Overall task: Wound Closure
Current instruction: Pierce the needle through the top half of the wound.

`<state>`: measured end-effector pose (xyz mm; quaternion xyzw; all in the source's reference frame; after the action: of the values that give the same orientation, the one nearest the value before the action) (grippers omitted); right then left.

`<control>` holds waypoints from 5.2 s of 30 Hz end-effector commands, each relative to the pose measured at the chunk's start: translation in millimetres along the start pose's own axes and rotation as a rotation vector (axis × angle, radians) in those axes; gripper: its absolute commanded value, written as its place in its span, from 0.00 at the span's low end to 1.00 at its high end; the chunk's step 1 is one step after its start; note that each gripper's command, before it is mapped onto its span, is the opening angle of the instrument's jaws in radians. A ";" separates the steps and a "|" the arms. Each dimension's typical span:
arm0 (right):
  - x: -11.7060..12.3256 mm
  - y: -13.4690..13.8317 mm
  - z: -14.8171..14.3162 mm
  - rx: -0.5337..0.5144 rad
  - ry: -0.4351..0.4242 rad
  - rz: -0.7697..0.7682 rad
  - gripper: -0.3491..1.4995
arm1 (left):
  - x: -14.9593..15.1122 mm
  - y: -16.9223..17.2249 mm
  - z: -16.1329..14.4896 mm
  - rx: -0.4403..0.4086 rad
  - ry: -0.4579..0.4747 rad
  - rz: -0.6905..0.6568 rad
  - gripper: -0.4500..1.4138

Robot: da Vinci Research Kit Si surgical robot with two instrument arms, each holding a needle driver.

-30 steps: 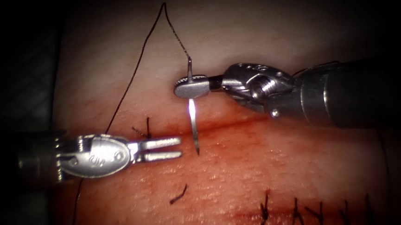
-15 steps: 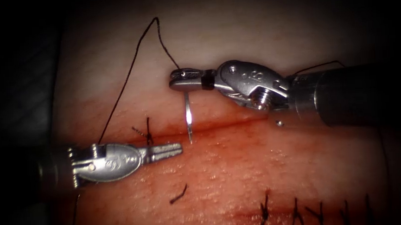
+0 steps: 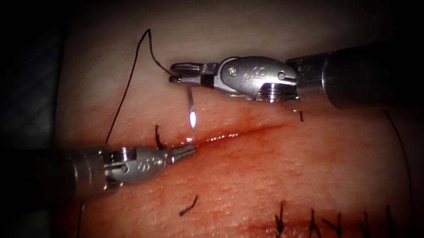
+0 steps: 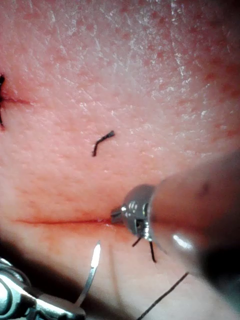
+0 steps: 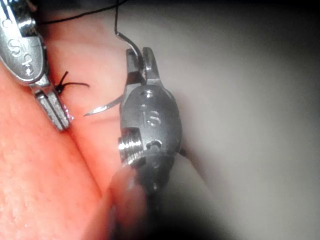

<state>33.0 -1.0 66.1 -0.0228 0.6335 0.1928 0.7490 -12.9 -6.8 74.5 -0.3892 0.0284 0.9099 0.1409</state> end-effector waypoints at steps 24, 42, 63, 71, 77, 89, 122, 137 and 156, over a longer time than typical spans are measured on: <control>-0.8 -0.8 1.8 0.035 0.055 -0.210 0.00 | 0.6 1.5 -0.4 -0.019 -0.003 0.003 0.00; -2.0 -1.1 1.9 0.034 0.056 -0.266 0.00 | 0.8 1.4 -1.0 -0.029 0.003 0.000 0.00; -6.6 -6.2 -1.8 0.081 0.107 -0.528 0.00 | 0.9 1.6 -3.5 -0.039 -0.001 -0.014 0.00; -9.2 -9.1 -3.0 0.124 0.122 -0.655 0.00 | 0.9 1.5 -3.5 -0.040 -0.005 -0.020 0.00; -11.9 -10.3 -3.0 0.140 0.111 -0.691 0.00 | 0.9 1.5 -3.5 -0.040 -0.005 -0.020 0.00; -15.1 -11.1 -3.5 0.157 0.056 -0.643 0.00 | 0.9 1.4 -3.3 -0.040 -0.005 -0.022 0.00; -20.0 -12.1 -4.0 0.254 -0.173 -0.447 0.00 | 0.7 1.2 -3.4 -0.040 -0.003 -0.023 0.00; -22.0 -14.2 -5.1 0.299 -0.222 -0.406 0.00 | 0.7 1.0 -3.8 -0.039 0.001 -0.026 0.00; -22.0 -13.6 -6.1 0.304 -0.254 -0.323 0.00 | 0.8 1.0 -3.7 -0.037 -0.001 -0.027 0.00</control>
<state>28.1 -20.5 82.6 0.0283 0.5395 -0.0084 0.8415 -10.5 -8.2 70.7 -0.3911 0.0062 0.9086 0.1464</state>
